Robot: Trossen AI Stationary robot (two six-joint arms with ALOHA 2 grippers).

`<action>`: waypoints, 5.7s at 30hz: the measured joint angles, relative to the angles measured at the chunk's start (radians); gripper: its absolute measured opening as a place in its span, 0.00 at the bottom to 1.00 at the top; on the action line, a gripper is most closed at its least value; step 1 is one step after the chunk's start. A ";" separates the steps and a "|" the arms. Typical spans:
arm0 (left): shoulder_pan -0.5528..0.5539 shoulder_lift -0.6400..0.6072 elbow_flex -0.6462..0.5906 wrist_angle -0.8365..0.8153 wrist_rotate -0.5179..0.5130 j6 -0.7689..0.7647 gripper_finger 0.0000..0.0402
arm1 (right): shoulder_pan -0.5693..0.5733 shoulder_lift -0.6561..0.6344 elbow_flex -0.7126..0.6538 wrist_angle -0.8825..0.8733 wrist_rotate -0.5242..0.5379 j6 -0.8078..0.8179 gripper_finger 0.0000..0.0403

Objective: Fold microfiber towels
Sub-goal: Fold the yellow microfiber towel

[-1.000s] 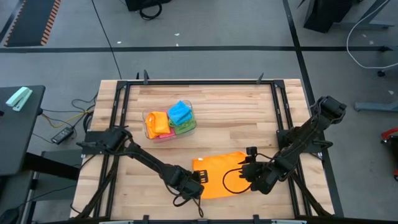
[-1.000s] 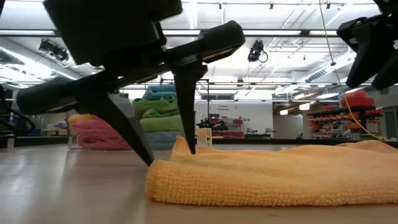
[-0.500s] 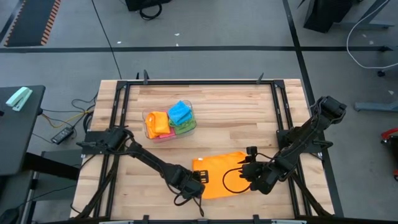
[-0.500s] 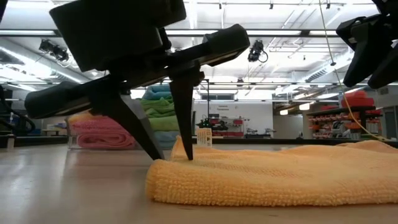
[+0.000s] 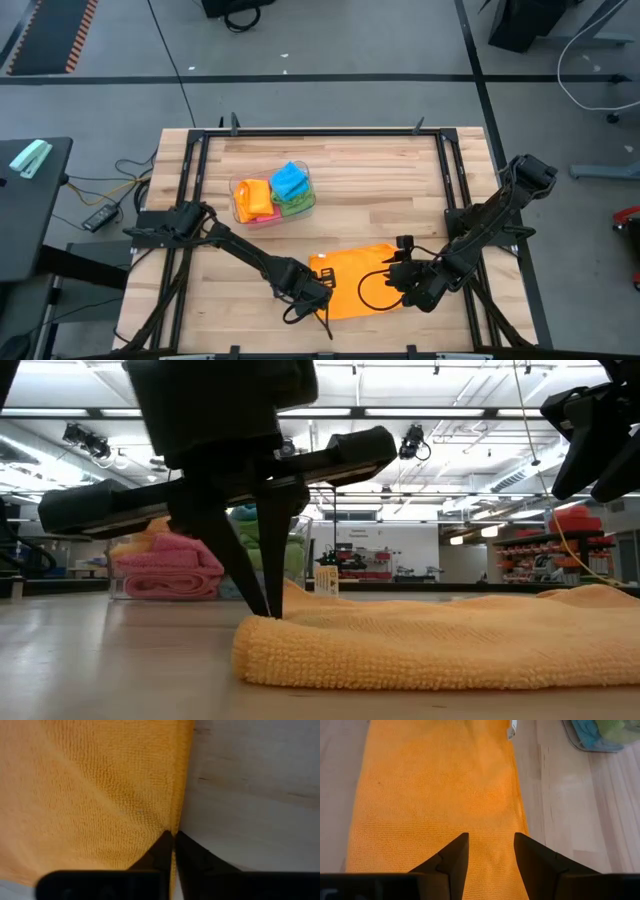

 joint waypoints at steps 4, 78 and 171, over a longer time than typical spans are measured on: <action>0.003 0.000 0.000 -0.006 0.015 -0.044 0.02 | 0.000 0.000 0.000 0.002 0.000 0.001 0.41; -0.025 0.025 0.185 -0.228 0.018 -0.419 0.01 | 0.000 0.000 0.000 0.045 0.026 0.000 0.41; -0.072 -0.020 0.052 0.174 0.192 -0.821 0.17 | 0.000 0.000 0.000 0.061 0.034 -0.002 0.41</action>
